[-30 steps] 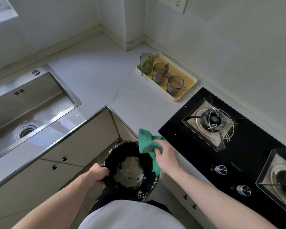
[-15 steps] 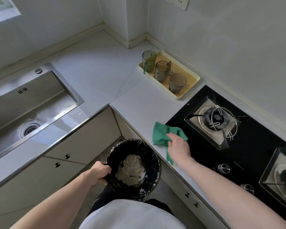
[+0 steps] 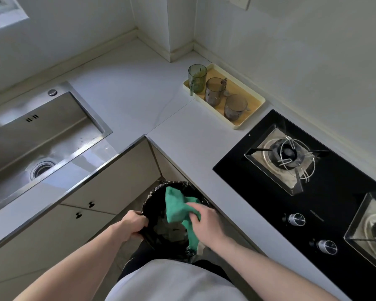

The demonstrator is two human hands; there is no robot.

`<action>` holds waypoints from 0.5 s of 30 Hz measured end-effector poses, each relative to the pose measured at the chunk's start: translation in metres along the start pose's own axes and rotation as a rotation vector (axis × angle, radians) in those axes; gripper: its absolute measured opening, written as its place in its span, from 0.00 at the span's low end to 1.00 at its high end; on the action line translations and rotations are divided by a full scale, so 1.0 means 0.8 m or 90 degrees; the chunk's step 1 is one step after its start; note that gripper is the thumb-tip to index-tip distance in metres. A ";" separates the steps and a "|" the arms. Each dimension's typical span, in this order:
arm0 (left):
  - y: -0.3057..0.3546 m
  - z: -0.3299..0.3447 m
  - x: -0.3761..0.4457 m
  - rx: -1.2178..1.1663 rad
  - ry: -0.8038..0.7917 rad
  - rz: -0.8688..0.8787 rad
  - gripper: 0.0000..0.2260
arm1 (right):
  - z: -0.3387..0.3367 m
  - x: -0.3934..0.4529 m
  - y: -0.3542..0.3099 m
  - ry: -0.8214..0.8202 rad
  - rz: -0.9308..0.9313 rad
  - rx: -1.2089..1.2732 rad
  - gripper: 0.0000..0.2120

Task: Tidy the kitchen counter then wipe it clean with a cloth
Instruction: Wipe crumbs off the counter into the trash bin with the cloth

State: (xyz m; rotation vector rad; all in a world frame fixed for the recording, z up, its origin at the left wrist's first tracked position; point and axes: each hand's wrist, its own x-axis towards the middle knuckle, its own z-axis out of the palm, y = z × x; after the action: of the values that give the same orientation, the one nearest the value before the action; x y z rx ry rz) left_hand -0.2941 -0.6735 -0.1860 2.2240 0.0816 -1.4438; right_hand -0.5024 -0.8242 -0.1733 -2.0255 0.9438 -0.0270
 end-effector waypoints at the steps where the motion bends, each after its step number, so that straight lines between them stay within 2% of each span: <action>1: -0.001 -0.001 0.001 -0.001 -0.003 -0.001 0.09 | -0.015 0.009 0.000 0.046 0.013 -0.005 0.16; 5: -0.005 -0.002 0.005 -0.003 0.001 0.008 0.09 | -0.080 0.033 0.008 0.133 0.064 -0.009 0.15; 8: -0.004 -0.002 0.004 0.005 0.008 0.014 0.09 | -0.112 0.048 0.021 0.181 0.087 -0.077 0.15; 12: -0.001 -0.001 0.002 0.015 0.009 0.006 0.08 | -0.113 0.068 0.033 0.132 0.135 -0.160 0.20; 15: 0.000 -0.001 0.001 0.026 0.015 0.005 0.07 | -0.096 0.075 0.030 0.100 0.118 -0.227 0.22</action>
State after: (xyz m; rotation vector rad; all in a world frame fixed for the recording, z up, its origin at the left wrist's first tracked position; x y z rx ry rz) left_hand -0.2931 -0.6735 -0.1863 2.2721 0.0518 -1.4281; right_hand -0.5011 -0.9235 -0.1623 -2.2747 1.3079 0.0901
